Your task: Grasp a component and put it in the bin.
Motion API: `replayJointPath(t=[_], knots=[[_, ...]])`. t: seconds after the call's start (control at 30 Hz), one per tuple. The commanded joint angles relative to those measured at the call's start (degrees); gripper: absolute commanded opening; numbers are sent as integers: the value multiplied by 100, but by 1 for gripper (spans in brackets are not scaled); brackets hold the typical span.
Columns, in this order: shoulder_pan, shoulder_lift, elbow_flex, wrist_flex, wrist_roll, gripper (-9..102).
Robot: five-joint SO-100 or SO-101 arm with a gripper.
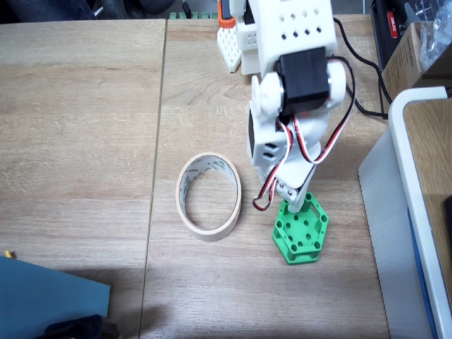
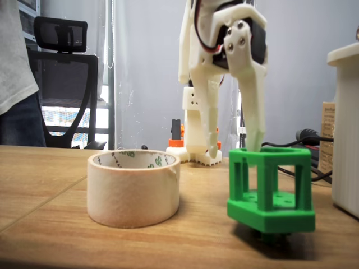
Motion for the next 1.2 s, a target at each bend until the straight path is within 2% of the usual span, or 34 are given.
replayJointPath(t=[0.0,0.43,0.67,1.17], knots=[[70,44,-26,0,-9,22],[62,-633,-62,-9,-105,22],[53,-712,-562,-9,-44,21],[53,-721,-712,-9,-18,6]])
